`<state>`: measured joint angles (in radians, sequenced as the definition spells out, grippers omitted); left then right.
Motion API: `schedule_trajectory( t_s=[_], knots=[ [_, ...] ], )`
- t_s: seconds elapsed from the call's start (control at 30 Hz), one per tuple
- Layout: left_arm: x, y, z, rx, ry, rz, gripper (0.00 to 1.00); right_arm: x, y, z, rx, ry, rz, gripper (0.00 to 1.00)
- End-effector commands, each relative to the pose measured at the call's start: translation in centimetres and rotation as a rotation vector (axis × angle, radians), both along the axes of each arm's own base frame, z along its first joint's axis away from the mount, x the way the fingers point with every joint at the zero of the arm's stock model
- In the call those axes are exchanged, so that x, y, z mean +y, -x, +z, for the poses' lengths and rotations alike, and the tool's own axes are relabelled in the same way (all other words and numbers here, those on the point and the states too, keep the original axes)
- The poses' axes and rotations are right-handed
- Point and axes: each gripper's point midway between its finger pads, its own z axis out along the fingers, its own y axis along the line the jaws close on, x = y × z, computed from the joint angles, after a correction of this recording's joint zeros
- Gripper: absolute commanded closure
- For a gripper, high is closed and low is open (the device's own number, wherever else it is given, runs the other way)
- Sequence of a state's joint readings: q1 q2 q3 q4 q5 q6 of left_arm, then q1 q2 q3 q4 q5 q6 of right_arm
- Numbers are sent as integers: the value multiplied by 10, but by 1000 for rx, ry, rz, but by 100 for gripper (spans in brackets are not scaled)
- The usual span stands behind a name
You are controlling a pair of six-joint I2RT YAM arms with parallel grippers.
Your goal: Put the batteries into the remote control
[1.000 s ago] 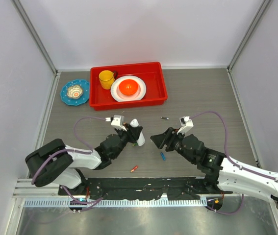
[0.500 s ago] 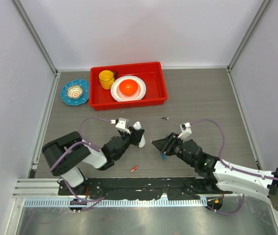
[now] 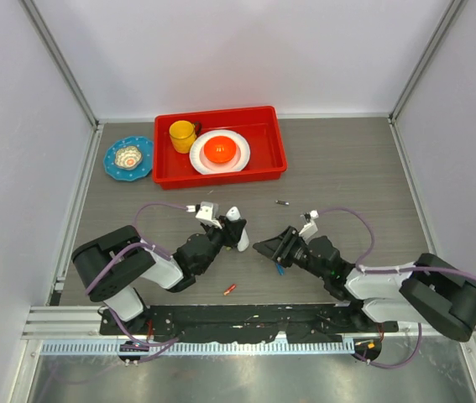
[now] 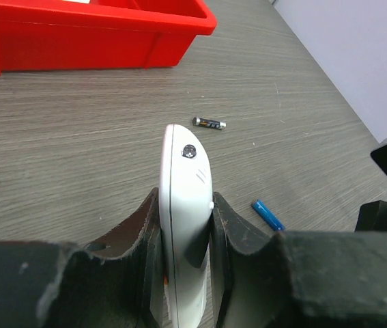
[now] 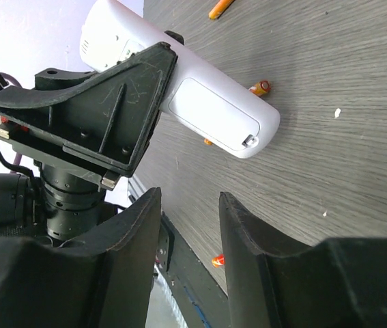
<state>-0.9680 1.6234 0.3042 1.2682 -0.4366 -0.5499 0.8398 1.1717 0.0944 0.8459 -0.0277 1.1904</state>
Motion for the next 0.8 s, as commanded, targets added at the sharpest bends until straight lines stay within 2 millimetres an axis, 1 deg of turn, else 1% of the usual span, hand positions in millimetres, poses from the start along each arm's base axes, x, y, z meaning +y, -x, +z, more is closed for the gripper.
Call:
schedule_trajectory(
  t_s=[0.0, 0.07, 0.13, 0.2, 0.23, 0.3, 0.33, 0.4, 0.67, 0.77],
  knots=[
    [1, -4, 66, -153, 228, 27, 100, 12, -5, 27, -50, -127, 21, 55],
    [1, -4, 65, -154, 222, 27, 100, 14, -7, 26, -39, -140, 23, 55],
    [1, -5, 63, -152, 217, 29, 100, 15, -10, 19, -23, -142, 20, 55],
    [1, -5, 60, -147, 211, 29, 100, 17, -11, 22, -22, -168, 23, 55],
    [1, -5, 59, -146, 208, 32, 100, 18, -11, 14, 0, -160, 25, 55],
    [1, -5, 57, -143, 204, 30, 100, 19, -13, 17, -2, -186, 23, 54],
    [1, -5, 56, -142, 201, 32, 100, 19, -13, 9, 18, -173, 21, 54],
    [1, -5, 55, -141, 197, 32, 100, 21, -14, 9, 18, -184, 25, 54],
    [1, -4, 48, -130, 184, 26, 100, 21, -21, -11, 78, -198, 9, 56],
    [0, -3, 48, -126, 188, 21, 100, 23, -23, -15, 91, -212, 9, 56]
  ],
)
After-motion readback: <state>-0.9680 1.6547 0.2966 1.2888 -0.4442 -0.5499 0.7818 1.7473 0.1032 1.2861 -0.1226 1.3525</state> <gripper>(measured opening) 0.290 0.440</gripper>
